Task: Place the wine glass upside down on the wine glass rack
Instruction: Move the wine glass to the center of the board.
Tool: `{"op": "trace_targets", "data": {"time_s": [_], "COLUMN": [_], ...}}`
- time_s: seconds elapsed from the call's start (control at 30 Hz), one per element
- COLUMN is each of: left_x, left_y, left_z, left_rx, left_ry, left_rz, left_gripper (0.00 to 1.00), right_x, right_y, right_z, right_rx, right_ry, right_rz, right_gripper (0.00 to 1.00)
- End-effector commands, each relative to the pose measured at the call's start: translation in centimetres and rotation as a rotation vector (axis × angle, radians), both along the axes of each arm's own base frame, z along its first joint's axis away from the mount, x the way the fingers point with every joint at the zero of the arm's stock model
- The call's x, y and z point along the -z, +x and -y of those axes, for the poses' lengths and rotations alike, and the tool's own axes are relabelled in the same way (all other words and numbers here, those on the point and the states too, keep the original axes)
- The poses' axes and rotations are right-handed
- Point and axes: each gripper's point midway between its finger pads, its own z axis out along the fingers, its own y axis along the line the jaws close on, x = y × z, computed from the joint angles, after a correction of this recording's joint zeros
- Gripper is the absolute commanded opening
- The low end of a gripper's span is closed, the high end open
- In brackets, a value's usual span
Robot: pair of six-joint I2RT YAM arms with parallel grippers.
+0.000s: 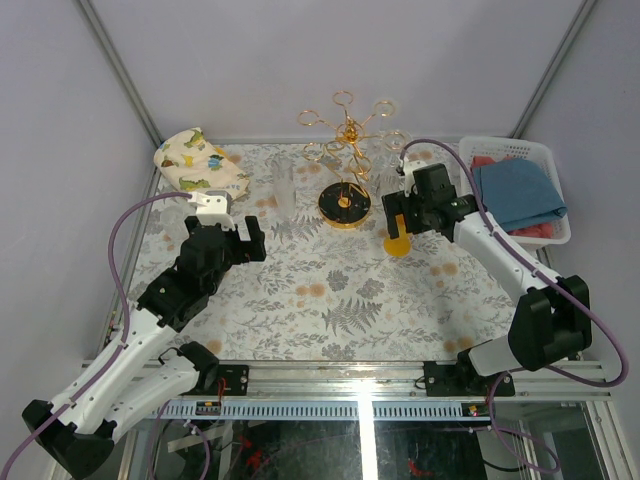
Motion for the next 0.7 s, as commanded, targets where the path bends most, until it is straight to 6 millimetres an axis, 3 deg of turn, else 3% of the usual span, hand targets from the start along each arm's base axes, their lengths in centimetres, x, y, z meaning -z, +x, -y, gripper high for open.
{"op": "trace_targets", "data": {"time_s": [0.0, 0.27, 0.67], "left_x": [0.3, 0.4, 0.3], "left_y": [-0.1, 0.0, -0.1], "left_z": [0.0, 0.0, -0.2], "left_rx": [0.002, 0.001, -0.004], "left_ry": [-0.008, -0.004, -0.004], "left_rz": [-0.007, -0.01, -0.004], "left_gripper": [1.0, 1.0, 1.0], "right_x": [-0.8, -1.7, -4.4], "right_y": [-0.3, 0.8, 3.4], "right_z": [-0.3, 0.3, -0.6], "right_rx": [-0.009, 0.048, 0.061], "right_ry": [0.005, 0.0, 0.075], "right_rz": [0.028, 0.109, 0.269], "right_gripper": [1.0, 0.99, 0.99]}}
